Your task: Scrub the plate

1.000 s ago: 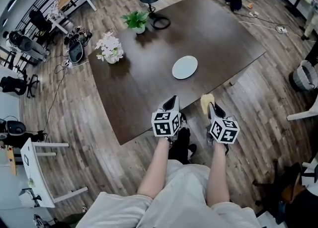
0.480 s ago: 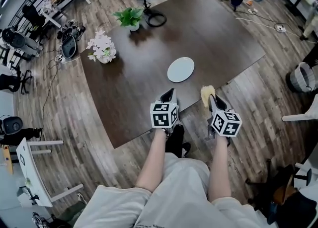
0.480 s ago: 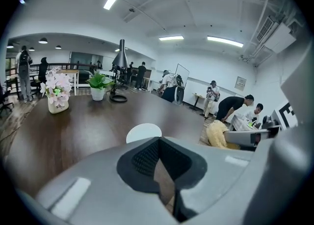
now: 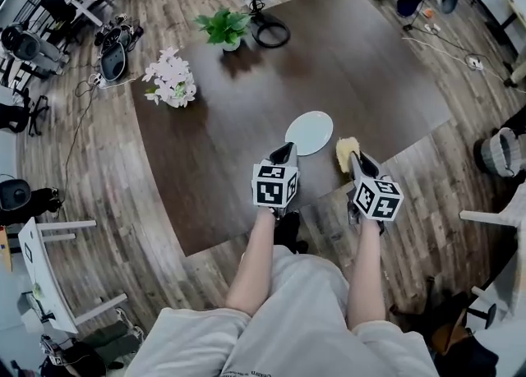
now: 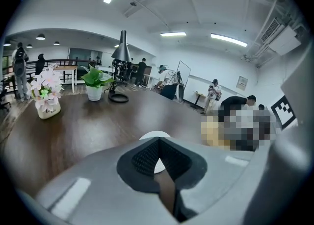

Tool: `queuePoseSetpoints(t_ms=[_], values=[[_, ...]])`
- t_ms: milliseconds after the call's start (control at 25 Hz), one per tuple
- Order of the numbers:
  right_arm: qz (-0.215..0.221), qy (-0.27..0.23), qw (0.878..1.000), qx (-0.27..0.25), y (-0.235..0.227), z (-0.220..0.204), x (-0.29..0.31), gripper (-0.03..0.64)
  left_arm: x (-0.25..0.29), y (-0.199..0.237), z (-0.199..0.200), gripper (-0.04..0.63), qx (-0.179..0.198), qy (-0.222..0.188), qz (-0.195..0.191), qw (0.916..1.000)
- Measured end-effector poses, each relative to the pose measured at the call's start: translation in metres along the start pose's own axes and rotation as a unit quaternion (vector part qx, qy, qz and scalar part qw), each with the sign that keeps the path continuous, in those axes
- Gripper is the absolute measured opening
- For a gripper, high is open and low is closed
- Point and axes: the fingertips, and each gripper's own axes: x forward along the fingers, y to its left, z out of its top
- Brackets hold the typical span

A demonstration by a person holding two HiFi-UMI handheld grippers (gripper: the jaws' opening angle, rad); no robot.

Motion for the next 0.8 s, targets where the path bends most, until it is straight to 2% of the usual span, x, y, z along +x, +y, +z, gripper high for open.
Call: queuePoseSetpoints(t_ms=[280,440,560,680,800], values=[[0.012,0.040,0.998,-0.054,0.014,0.018,0.059,0.081,0.025,0.030,-0.011,0.002,0.008,0.049,-0.012,0.9987],[-0.004,0.061,0.996,-0.072,0.014,0.015,0.092,0.081,0.044,0.044,-0.022,0.002,-0.041,0.051,-0.025,0.9976],[-0.013,0.077,0.991,-0.112,0.027,0.008,0.114,0.081,0.055,0.050,-0.029,0.002,-0.061,0.047,-0.029,0.9966],[-0.002,0.093,0.984,-0.154,0.044,-0.003,0.132,0.081,0.068,0.051,-0.039,0.002,-0.081,0.050,-0.031,0.9950],[0.022,0.108,0.977,-0.183,0.059,-0.010,0.153,0.081,0.083,0.050,-0.045,0.002,-0.085,0.058,-0.031,0.9942]])
